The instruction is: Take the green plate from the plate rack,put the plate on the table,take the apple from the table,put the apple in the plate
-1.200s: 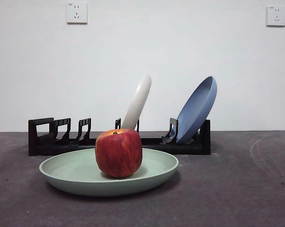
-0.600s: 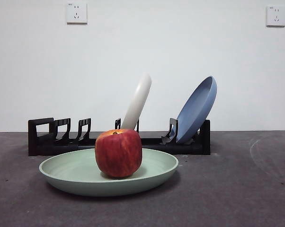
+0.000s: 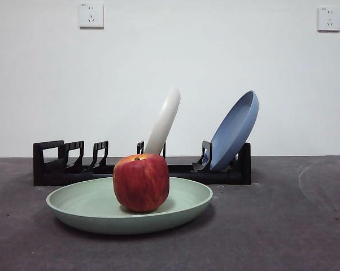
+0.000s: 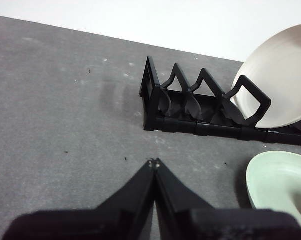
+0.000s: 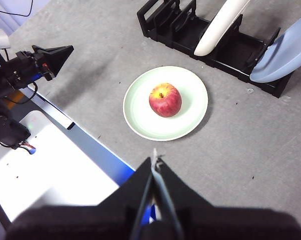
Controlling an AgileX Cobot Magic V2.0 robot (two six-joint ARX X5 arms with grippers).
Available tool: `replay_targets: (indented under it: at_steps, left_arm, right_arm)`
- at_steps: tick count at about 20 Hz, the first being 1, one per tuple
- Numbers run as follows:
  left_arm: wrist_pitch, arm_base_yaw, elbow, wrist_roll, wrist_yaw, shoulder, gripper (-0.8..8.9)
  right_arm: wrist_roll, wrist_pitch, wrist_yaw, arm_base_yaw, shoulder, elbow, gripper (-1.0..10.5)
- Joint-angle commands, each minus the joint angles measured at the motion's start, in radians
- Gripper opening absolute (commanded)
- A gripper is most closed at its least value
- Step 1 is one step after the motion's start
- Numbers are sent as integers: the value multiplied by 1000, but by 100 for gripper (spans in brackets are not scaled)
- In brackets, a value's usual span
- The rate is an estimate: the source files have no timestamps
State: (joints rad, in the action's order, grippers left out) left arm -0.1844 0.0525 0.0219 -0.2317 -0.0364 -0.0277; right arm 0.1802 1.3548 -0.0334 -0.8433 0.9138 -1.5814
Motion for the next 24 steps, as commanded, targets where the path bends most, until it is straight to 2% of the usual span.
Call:
replay_targets:
  at_steps: [1, 9, 10, 12, 13, 14, 15, 17, 19, 24]
  left_arm:
    - [11, -3, -9, 14, 3, -6, -4]
    - [11, -3, -9, 14, 3, -36, -4]
    - [11, -3, -9, 14, 3, -39, -4]
    - [11, -3, -9, 14, 3, -41, -4]
    - [11, -3, -9, 14, 3, -41, -4]
    - [11, -3, -9, 14, 3, -41, -4]
    - [11, -3, -9, 14, 3, -41, -4]
    - [11, -3, -9, 14, 3, -41, -4]
    - [11, -3, -9, 14, 3, -41, -4]
    - [11, -3, -9, 14, 3, -41, -4]
  right_arm:
    - [10, 25, 1, -1, 0, 8, 1]
    - [7, 25, 3, -1, 0, 8, 1]
    - [-12, 25, 26, -1, 0, 8, 1]
    - [-57, -4, 159, 1, 0, 13, 1]
    - [-105, -65, 242, 10, -1, 29, 1]
    - [-163, -147, 288, 30, -3, 60, 1]
    - [-220, -231, 291, 64, -10, 101, 1]
    - [-286, -393, 269, 162, -26, 214, 1]
    - [-314, -549, 213, 293, -47, 364, 1]
    - [-297, -955, -79, 636, -150, 840, 1]
